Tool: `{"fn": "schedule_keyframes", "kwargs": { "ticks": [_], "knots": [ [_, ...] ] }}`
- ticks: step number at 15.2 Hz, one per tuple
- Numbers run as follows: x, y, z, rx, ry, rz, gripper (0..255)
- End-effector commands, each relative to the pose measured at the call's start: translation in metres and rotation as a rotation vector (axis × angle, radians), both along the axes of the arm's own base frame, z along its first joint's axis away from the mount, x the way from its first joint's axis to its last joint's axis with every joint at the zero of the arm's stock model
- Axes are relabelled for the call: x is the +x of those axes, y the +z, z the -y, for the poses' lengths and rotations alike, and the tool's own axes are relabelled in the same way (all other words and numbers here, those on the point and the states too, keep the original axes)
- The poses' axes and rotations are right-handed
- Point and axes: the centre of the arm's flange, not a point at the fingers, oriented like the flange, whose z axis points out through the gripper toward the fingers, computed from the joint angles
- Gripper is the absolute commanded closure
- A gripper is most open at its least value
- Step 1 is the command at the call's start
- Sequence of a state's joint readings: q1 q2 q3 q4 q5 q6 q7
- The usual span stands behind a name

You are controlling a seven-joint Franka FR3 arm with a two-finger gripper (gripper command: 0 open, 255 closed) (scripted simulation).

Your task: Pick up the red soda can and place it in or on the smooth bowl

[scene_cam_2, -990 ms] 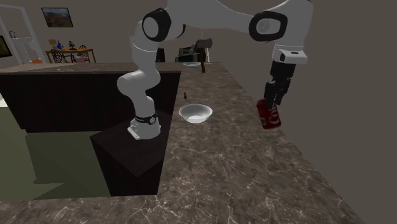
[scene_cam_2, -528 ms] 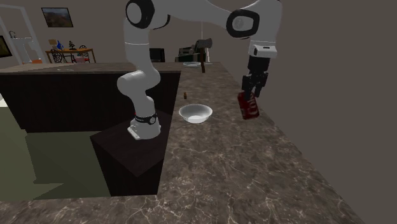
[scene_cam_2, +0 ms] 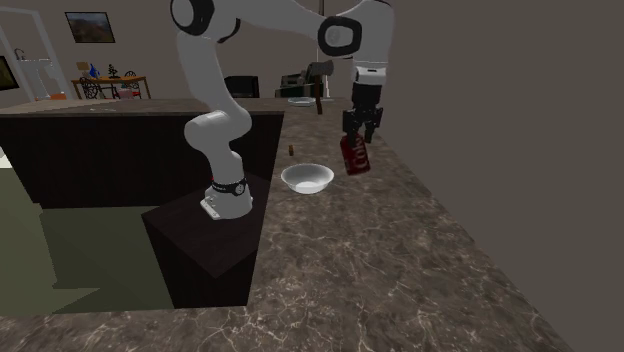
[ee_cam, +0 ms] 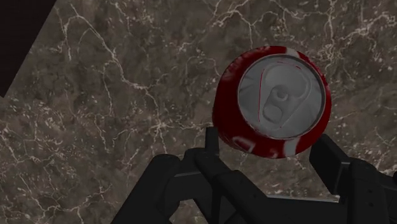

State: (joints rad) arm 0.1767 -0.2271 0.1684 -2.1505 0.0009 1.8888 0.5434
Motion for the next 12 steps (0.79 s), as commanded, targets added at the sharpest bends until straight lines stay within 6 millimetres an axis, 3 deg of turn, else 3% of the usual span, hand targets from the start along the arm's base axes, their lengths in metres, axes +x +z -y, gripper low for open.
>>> {"fn": "schedule_keyframes", "kwargs": {
  "ticks": [1, 12],
  "knots": [
    [-0.025, 0.003, -0.003, 0.000, 0.000, 0.000, 255],
    [-0.170, 0.014, -0.011, 0.000, 0.000, 0.000, 255]
  ]
}}
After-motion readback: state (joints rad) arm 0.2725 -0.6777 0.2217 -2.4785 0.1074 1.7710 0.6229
